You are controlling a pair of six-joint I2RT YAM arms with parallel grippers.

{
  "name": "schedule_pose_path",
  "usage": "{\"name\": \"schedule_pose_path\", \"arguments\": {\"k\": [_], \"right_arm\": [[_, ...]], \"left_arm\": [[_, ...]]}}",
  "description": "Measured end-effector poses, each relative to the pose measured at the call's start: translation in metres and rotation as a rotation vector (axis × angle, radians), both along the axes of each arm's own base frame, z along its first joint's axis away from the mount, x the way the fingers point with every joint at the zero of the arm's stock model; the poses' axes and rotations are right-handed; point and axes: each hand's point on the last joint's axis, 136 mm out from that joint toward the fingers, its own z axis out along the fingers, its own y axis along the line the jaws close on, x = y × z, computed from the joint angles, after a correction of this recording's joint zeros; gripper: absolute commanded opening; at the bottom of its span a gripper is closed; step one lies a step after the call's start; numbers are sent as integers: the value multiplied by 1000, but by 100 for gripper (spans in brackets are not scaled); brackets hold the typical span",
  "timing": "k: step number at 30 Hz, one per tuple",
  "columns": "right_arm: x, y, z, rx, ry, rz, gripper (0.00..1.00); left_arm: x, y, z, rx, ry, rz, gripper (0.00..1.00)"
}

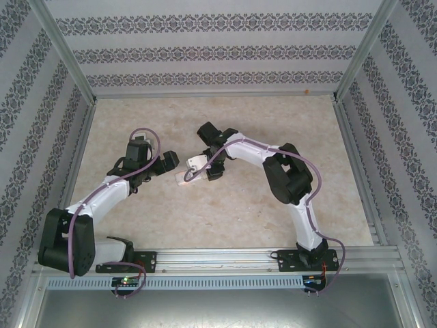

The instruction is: Load the batteries into the remote control

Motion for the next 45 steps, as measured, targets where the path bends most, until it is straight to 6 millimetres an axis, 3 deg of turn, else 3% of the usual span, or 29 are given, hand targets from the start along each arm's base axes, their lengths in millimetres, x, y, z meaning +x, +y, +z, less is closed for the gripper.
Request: {"name": "schedule_pose_path", "arguments": {"k": [6,12,15,19,24,27,29,31,35,40,45], "right_arm": [[8,2,-2,-10,-9,-28,60],[10,0,-3,-20,-11,-54,71],[10,1,-3,-18,-6,-73,82],[7,5,2,2,11,-99,85],[-1,8,34,102,44,-190,86],[0,7,70,252,127,-373,74],[16,-1,93,368,219,-596,63],[35,-11,103,451,325,-807,57],[54,-28,81,475,531,-1144,57],[34,-16,36,373,676,-1287,59],[20,-3,23,328,727,-1312,55]], "left_arm": [[0,-1,-3,-5,10,0,100],[3,0,-3,-11,5,4,100],[4,-2,-6,-18,11,-3,100],[2,-6,-10,-34,27,-21,99],[-3,-15,-16,-65,54,-58,92],[-10,-21,-22,-56,85,-80,86],[-17,-28,-29,-48,116,-103,81],[-22,-34,-37,-39,146,-120,78],[-30,-39,-62,-7,240,-137,74],[-30,-39,-74,12,282,-128,72],[-29,-38,-76,18,294,-124,68]]}}
